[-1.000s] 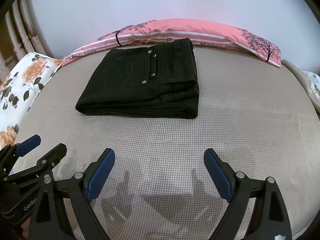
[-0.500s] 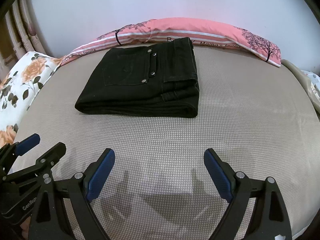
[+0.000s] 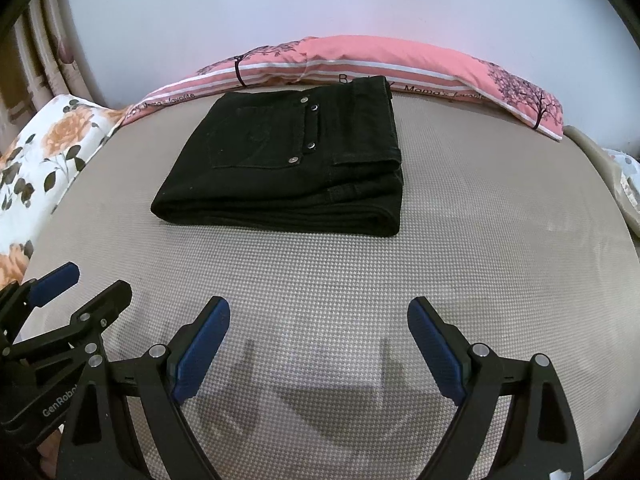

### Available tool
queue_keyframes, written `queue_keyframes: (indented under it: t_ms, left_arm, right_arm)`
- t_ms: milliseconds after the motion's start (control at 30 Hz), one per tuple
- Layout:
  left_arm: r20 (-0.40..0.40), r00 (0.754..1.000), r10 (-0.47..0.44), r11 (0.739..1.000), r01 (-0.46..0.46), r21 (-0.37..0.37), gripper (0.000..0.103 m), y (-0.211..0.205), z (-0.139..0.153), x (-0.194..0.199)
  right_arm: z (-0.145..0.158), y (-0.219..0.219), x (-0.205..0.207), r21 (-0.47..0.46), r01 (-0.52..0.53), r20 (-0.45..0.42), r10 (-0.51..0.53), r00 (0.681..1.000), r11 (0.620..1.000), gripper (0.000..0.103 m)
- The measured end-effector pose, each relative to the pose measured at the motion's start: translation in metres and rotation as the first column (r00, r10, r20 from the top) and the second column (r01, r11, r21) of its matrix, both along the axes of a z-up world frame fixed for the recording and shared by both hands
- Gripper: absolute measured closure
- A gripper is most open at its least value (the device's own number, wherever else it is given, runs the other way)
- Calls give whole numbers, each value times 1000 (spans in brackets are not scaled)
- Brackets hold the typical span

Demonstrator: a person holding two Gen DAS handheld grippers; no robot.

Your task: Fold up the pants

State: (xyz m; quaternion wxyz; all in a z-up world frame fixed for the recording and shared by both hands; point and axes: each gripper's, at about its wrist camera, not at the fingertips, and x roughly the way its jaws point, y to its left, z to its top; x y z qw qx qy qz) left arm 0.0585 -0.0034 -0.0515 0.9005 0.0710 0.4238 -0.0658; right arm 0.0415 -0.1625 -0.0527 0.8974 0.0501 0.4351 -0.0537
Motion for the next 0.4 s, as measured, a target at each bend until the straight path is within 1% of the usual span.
queue_keyframes:
  t_ms: [400]
  left_arm:
    - [-14,1000,1,1000,-1,-20,35,6,-2,0]
  right_arm:
    - [1,3,0,-9,2,1,-2,1000,1000,14]
